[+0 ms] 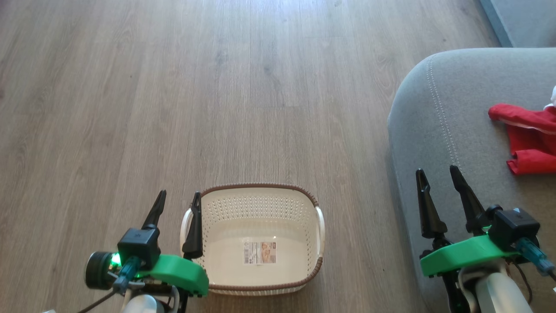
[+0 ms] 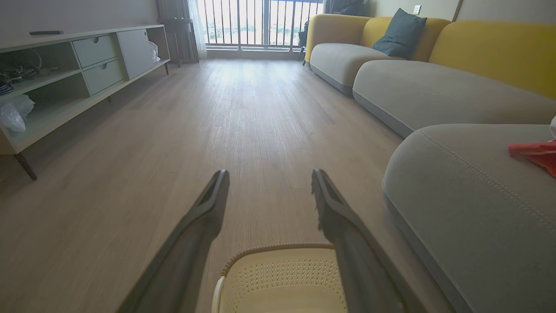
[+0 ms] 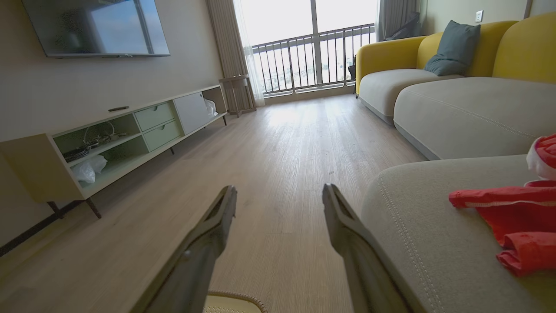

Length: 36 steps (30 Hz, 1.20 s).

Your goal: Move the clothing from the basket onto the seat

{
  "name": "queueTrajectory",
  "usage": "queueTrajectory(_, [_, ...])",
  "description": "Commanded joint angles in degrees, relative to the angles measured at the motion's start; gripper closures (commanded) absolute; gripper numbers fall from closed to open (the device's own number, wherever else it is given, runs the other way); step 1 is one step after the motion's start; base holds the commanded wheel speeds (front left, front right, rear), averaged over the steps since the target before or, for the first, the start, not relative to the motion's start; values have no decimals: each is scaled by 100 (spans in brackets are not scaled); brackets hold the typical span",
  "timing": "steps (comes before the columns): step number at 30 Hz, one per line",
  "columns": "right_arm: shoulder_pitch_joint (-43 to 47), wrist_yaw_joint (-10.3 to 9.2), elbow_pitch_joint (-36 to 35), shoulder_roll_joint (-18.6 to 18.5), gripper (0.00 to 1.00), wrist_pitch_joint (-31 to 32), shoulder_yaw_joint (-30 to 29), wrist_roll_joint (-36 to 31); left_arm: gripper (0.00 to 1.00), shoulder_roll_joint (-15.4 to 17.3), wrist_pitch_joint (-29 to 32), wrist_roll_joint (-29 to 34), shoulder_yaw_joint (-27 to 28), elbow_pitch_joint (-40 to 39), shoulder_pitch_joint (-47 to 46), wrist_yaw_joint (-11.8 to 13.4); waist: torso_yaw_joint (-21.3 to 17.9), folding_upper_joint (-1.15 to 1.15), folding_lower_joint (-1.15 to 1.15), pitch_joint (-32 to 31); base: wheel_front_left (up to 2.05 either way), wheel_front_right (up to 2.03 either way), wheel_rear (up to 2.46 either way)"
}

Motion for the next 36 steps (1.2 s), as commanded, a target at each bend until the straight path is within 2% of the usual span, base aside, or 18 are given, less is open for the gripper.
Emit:
queueTrajectory(1, [-63, -1, -169, 6, 0, -36, 115, -54, 0, -12, -29, 30, 193, -140, -132, -13, -9, 0, 0, 1, 0, 0, 0])
queueTrajectory(10, [-61, -1, -141, 39, 0, -36, 100, -85, 0, -13, -29, -65, 176, -47, -140, -173, -20, 0, 0, -1, 0, 0, 0])
queueTrajectory(36, [-113, -1, -139, 76, 0, -36, 93, -15, 0, -13, -29, -392, 291, -31, -143, -360, 35, 0, 0, 145, 0, 0, 0])
